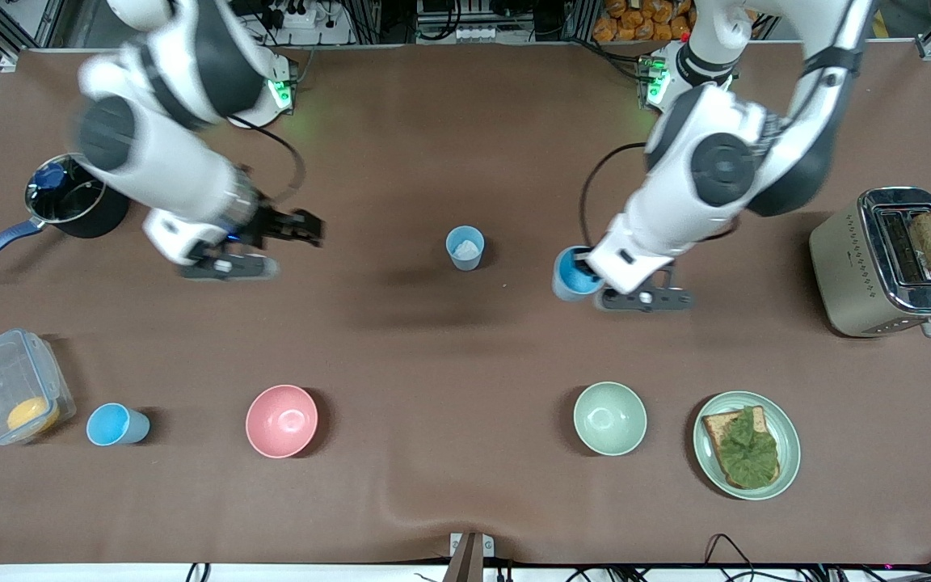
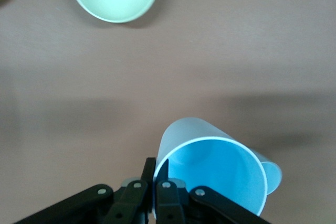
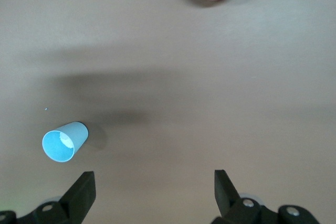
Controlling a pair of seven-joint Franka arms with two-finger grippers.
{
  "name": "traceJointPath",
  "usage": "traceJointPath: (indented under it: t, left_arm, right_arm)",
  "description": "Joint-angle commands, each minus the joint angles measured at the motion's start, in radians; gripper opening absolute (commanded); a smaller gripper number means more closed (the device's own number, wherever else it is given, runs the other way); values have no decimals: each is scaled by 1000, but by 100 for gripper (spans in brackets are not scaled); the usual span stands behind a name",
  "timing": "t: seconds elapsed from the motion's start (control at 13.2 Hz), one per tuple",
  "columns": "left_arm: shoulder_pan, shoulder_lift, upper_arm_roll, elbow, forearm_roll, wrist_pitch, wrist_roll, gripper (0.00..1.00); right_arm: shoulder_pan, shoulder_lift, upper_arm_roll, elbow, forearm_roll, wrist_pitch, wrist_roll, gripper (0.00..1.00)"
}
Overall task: Stack blue cups with both arms
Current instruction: 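Open the right gripper while the left gripper brings its cup over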
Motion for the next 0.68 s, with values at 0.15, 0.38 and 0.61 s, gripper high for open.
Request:
traceJointPath:
  t: [0.15, 0.38, 0.61]
  left_arm:
    - [-122, 56, 11, 9, -6, 86, -174, 0]
    - [-170, 87, 10, 8, -5, 138, -240, 0]
    - [-242, 107, 8, -4, -7, 152, -312, 0]
  right_arm:
    - [-202, -124, 19, -30, -34, -96, -241, 100]
    - [-311, -104, 19, 30, -65, -106, -403, 100]
    - [-334, -80, 20, 80, -86, -107, -408, 100]
